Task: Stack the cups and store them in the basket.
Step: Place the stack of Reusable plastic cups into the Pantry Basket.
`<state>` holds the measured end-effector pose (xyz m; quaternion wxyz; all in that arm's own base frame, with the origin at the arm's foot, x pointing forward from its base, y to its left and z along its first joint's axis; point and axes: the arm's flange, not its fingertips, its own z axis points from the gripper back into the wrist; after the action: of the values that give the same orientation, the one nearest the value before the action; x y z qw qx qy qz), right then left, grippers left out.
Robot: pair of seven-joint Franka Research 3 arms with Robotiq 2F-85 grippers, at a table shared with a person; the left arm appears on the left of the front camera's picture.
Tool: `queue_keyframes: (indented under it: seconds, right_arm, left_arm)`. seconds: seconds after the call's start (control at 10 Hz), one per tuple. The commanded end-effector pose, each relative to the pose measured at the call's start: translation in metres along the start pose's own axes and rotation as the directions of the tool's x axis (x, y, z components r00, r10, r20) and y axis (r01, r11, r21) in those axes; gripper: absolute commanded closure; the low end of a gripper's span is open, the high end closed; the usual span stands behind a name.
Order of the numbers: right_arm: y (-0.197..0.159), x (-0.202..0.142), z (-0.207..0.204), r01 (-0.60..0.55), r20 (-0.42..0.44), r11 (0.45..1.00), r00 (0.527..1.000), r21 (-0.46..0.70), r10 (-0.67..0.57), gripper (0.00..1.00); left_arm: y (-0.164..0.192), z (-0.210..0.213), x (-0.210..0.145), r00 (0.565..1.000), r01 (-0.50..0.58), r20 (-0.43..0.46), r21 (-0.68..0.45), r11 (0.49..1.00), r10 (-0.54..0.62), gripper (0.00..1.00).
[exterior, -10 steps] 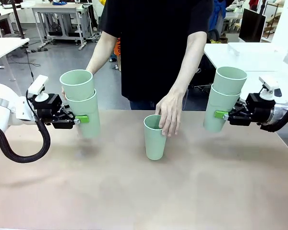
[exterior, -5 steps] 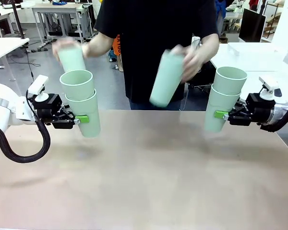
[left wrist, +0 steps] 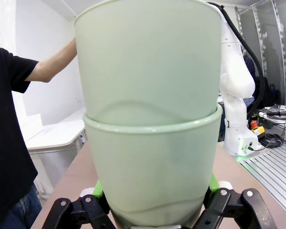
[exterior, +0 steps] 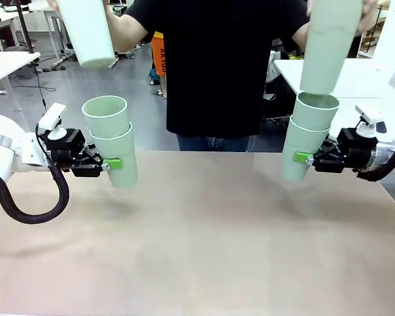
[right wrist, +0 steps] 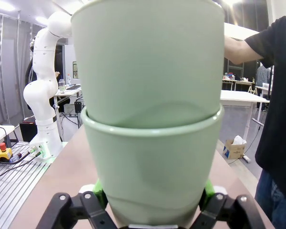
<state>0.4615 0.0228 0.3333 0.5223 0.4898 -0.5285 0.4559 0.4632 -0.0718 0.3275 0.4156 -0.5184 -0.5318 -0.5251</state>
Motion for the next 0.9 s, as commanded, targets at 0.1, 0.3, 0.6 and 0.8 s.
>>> queue_keyframes:
  seconds: [0.1,0.3,0.6,0.8]
  right_arm:
    - [-0.0021,0.0035,-0.0020,-0.007,0.009,1.000,1.000,-0.017,0.007,0.15]
    - [-0.0021,0.0035,-0.0020,-0.007,0.009,1.000,1.000,-0.017,0.007,0.15]
    - [-0.0021,0.0035,-0.0020,-0.007,0.009,1.000,1.000,-0.017,0.007,0.15]
    - [-0.0021,0.0035,-0.0020,-0.007,0.009,1.000,1.000,-0.017,0.007,0.15]
  left_arm:
    - [0.0005,-0.0009,0.0044,1.000,0.011,0.002,-0.004,1.000,-0.011,0.13]
    - [0.0005,-0.0009,0.0044,1.000,0.011,0.002,-0.004,1.000,-0.011,0.13]
    - [0.0005,-0.0009,0.0044,1.000,0.011,0.002,-0.004,1.000,-0.011,0.13]
    - [0.0005,-0.0009,0.0044,1.000,0.011,0.002,-0.004,1.000,-0.011,0.13]
